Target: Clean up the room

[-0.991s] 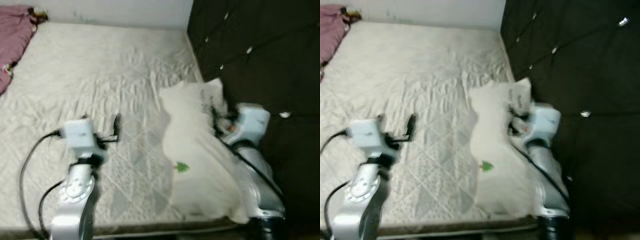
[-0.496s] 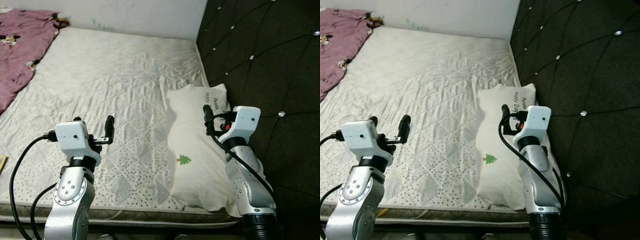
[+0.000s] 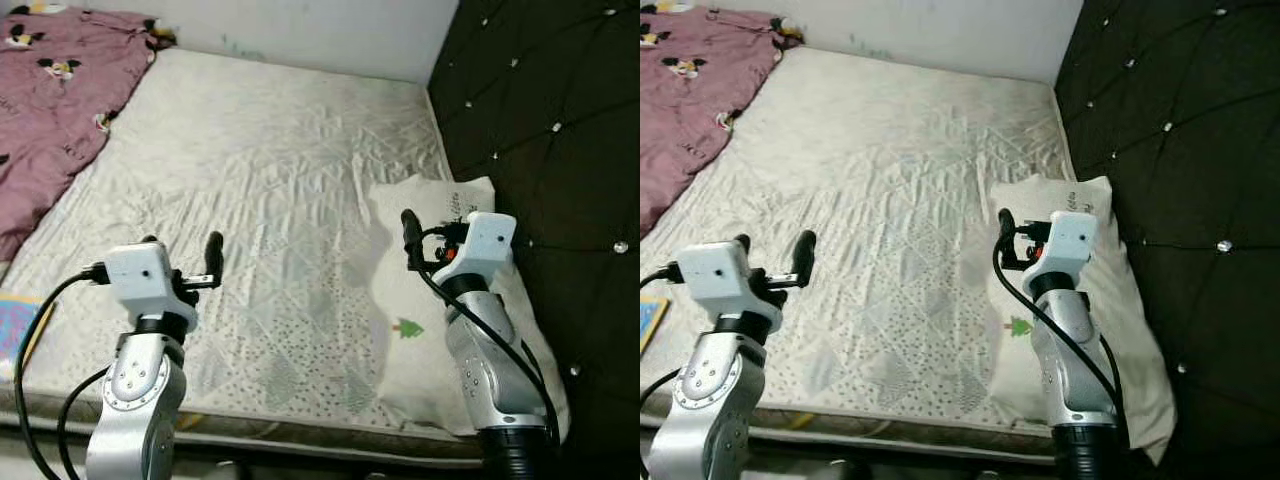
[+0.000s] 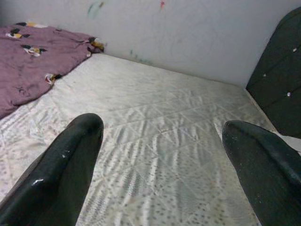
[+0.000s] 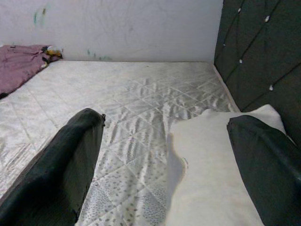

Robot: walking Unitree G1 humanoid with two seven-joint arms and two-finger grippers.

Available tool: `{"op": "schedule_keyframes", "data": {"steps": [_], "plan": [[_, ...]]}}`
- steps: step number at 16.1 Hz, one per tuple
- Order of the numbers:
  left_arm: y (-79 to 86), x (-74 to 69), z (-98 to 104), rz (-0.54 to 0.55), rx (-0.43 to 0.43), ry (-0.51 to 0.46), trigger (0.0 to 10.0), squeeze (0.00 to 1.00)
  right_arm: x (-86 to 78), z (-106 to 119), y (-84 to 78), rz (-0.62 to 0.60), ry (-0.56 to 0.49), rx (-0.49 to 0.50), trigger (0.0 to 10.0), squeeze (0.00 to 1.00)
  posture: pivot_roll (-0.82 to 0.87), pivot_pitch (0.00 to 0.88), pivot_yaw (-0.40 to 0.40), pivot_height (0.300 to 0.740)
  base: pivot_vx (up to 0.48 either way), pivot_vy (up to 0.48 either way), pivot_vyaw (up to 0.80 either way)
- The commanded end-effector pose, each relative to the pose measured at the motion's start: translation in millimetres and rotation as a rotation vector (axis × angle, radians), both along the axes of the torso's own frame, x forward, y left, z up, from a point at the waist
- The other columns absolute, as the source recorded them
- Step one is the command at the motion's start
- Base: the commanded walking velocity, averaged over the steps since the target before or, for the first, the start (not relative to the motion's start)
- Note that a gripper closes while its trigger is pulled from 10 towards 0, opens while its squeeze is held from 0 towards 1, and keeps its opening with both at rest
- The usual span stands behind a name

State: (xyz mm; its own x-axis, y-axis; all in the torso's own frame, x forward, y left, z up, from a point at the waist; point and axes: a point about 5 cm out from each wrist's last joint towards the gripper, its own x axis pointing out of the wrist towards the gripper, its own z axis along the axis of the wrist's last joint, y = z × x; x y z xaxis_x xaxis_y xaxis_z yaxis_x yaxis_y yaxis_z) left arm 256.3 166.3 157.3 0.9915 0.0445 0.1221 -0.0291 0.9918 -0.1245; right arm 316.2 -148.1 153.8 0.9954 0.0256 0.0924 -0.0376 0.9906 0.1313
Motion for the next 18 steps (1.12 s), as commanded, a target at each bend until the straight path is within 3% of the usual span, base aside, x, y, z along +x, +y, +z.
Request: {"op": "schedule_keyframes", "data": {"steps": [1, 18], "plan": [[-5.9, 0.0, -2.4, -0.019, -0.014, 0.011, 10.0, 0.0, 0.0, -3.4, -9.1, -0.029, 0.018, -0.012, 10.0, 0.0, 0.04, 0.127, -0.105, 0.74, 0.0, 0.48, 0.0], [-5.8, 1.6, -2.8, -0.01, -0.001, 0.012, 10.0, 0.0, 0.6, -6.0, -1.8, 0.005, 0.022, -0.001, 10.0, 0.0, 0.04, 0.135, -0.103, 0.74, 0.0, 0.48, 0.0]]}}
